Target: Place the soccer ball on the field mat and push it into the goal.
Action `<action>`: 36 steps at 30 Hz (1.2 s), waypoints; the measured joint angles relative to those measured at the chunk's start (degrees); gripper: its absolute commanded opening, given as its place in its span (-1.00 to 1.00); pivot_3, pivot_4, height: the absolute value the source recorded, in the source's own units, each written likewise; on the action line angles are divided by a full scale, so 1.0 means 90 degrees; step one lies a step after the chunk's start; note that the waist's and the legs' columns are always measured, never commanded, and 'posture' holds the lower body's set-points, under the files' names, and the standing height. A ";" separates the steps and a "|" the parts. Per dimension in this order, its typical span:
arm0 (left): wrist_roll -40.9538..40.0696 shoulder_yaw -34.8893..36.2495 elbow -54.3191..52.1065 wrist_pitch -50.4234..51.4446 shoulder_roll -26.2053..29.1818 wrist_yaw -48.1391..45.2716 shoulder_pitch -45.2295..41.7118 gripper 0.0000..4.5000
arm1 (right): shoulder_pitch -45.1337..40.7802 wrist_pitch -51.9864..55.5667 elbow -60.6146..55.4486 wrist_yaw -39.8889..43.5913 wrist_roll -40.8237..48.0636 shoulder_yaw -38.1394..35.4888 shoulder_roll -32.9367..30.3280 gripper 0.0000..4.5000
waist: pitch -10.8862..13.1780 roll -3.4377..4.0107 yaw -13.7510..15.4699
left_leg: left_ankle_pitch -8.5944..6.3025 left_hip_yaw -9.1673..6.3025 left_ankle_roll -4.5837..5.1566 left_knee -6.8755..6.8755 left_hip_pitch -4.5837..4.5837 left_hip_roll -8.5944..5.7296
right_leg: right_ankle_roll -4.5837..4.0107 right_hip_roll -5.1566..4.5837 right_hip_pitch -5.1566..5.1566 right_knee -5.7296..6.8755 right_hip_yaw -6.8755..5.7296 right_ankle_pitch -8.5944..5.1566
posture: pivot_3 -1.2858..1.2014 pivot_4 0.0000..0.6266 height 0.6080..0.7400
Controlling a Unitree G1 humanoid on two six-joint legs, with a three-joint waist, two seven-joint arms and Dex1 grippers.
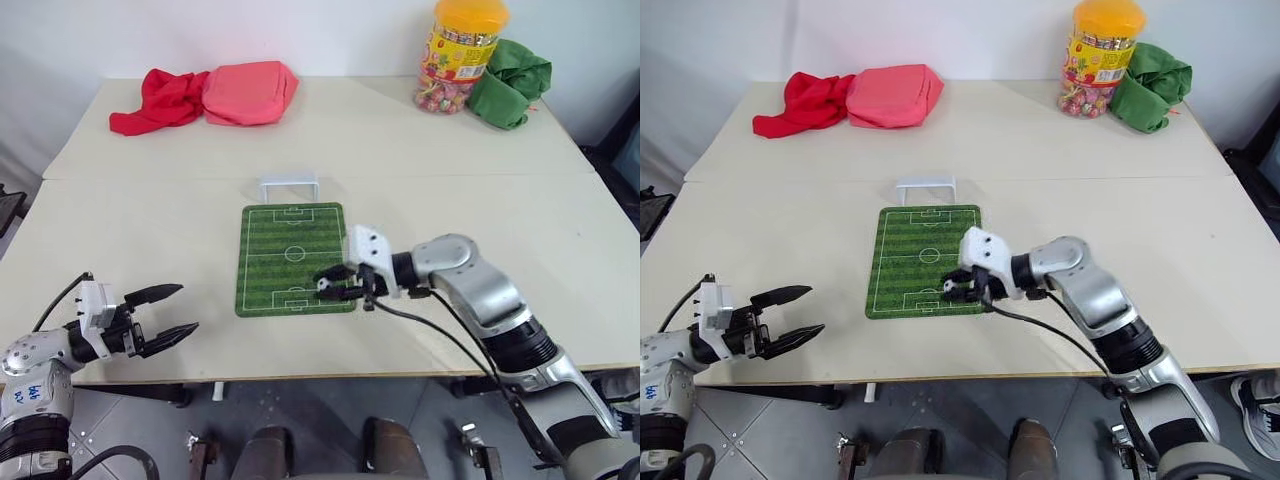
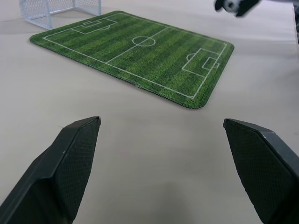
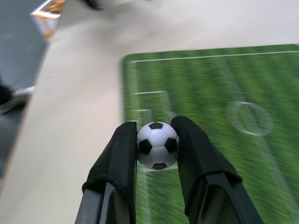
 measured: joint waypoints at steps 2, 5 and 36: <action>-0.0001 0.0009 0.0066 -0.0131 0.0001 -0.0050 -0.0001 1.00 | -0.0137 -0.0082 0.0097 0.0049 -0.0165 0.0246 0.0135 -0.62 | 0.0000 0.0000 -0.0004 | 0.0000 0.0008 0.0000 0.0002 0.0000 0.0003 | -0.0007 0.0001 -0.0006 0.0001 0.0001 0.0004 | 0.03 -0.52 1.00; -0.0006 0.0057 0.0186 -0.0318 0.0006 -0.0134 0.0002 1.00 | -0.0359 -0.0243 0.0403 0.0084 -0.0347 0.0506 0.0444 -0.62 | -0.0003 -0.0004 -0.0035 | 0.0000 0.0025 -0.0001 0.0000 0.0001 0.0014 | -0.0017 0.0010 -0.0019 0.0004 0.0004 0.0010 | 0.03 -0.52 1.00; -0.0220 0.0439 -0.0327 -0.0479 0.0007 0.0077 0.0799 1.00 | -0.1205 -0.1862 0.3381 0.0397 -0.1230 0.0666 0.1784 0.27 | -0.0003 -0.0005 -0.0156 | -0.0002 0.0051 -0.0008 -0.0002 0.0001 0.0032 | -0.0037 0.0020 -0.0045 0.0012 0.0004 0.0022 | 0.03 -0.52 1.00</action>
